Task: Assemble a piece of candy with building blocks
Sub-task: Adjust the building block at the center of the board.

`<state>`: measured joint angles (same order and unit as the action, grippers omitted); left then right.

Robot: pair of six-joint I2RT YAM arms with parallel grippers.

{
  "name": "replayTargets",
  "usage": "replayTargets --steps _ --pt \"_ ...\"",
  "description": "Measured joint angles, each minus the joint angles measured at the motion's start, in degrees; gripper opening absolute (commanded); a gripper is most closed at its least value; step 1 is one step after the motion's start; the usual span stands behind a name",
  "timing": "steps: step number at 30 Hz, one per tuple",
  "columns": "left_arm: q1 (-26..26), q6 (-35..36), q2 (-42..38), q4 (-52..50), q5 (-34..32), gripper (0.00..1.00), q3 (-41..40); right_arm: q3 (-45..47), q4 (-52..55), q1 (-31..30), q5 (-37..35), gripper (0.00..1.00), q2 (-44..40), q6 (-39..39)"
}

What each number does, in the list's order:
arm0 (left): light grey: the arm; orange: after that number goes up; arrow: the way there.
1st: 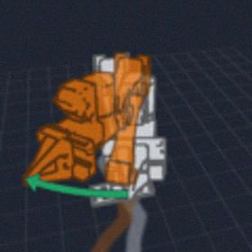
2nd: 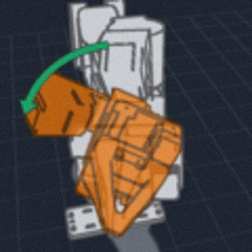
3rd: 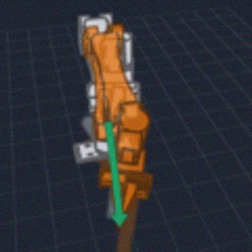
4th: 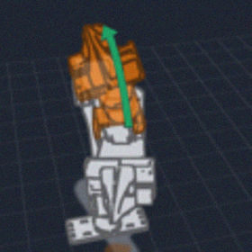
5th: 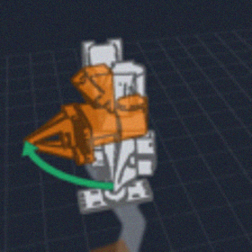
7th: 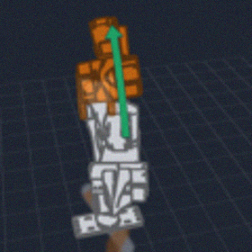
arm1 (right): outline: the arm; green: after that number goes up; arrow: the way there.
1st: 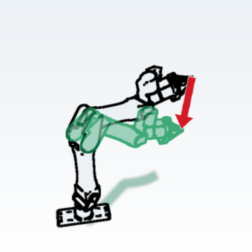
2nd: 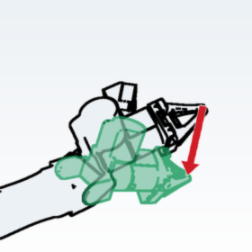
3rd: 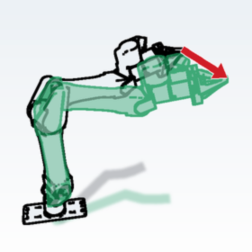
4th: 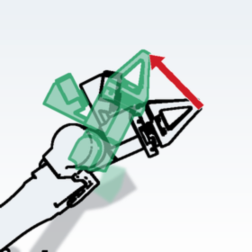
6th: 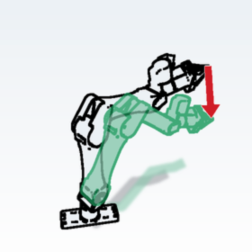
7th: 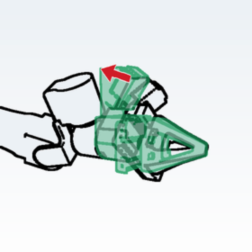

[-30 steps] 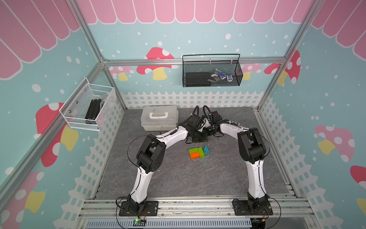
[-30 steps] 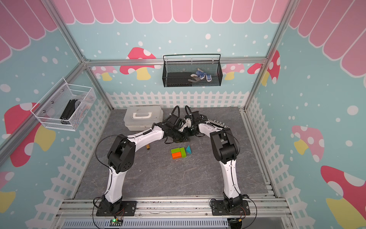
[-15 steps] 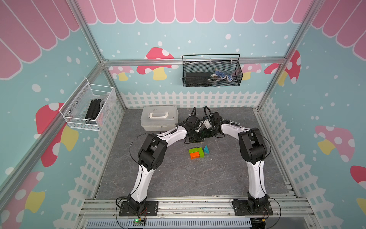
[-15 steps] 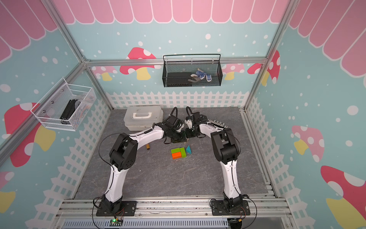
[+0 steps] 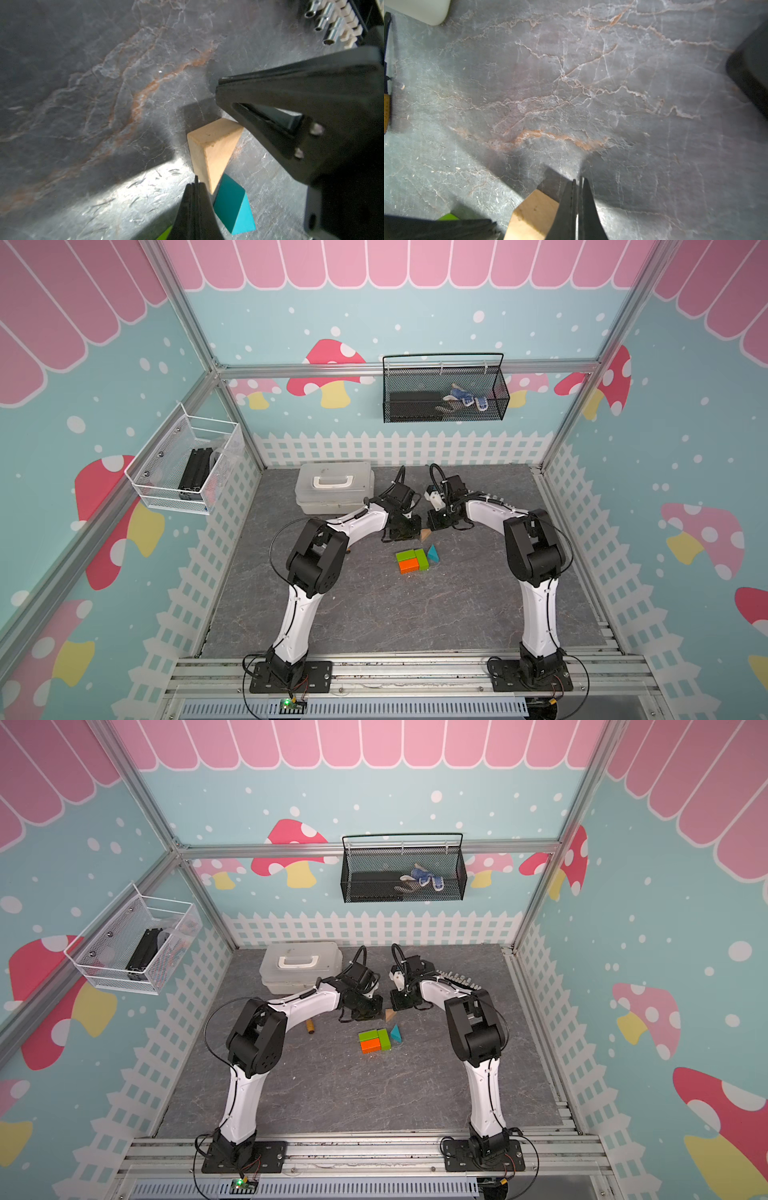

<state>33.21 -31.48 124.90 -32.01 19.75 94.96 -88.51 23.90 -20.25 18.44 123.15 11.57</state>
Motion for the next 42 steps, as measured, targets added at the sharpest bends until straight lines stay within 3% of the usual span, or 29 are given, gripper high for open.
replayTargets --steps 24,42 --pt "1.60 0.42 -0.59 0.17 3.69 0.07 -0.72 0.26 0.22 0.00 0.04 0.05 0.00 0.02" --pt "1.60 0.17 3.37 0.17 0.55 0.06 3.52 1.33 0.61 0.00 0.07 0.05 -0.59 0.02"
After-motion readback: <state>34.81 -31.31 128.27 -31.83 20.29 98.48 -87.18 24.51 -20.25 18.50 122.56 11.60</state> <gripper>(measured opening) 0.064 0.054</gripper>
